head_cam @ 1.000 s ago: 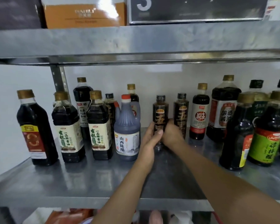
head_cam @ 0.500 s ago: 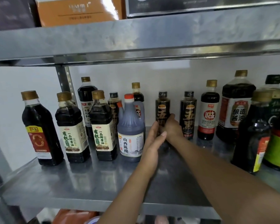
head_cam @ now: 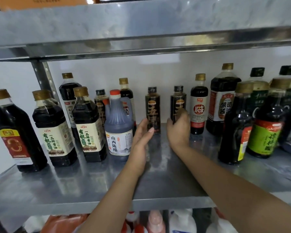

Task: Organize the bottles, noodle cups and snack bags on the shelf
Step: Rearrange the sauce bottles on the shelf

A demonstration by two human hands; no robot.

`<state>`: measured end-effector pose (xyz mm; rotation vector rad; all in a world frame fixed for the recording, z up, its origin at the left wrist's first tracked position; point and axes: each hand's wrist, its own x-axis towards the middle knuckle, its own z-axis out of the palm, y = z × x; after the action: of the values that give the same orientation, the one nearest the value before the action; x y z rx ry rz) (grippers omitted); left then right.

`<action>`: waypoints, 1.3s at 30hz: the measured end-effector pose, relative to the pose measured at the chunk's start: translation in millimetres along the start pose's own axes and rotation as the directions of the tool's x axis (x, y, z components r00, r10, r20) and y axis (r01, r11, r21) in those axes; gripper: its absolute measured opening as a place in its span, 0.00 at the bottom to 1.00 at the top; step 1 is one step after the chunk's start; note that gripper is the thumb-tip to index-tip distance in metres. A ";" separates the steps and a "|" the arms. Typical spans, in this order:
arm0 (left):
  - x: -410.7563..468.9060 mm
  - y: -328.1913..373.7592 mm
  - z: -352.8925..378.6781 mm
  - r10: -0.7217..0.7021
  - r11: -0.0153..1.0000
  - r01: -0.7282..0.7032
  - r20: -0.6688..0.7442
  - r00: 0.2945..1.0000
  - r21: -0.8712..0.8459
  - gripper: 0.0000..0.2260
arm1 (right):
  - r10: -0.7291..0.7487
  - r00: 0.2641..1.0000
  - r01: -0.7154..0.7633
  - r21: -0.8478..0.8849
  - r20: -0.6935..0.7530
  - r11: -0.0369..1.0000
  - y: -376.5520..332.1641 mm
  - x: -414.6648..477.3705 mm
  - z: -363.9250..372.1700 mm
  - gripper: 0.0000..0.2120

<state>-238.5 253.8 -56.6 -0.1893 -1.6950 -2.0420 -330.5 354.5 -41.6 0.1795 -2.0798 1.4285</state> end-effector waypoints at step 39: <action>-30.0 56.5 70.5 0.041 0.961 -0.038 -0.007 0.999 0.273 0.30 | -0.073 0.883 0.121 -0.074 0.463 0.990 -27.7 -85.9 -120.5 0.25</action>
<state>-200.8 322.5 -2.4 -0.1167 -1.9255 -1.7535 -200.9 431.0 -37.4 0.6275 -2.4728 1.3065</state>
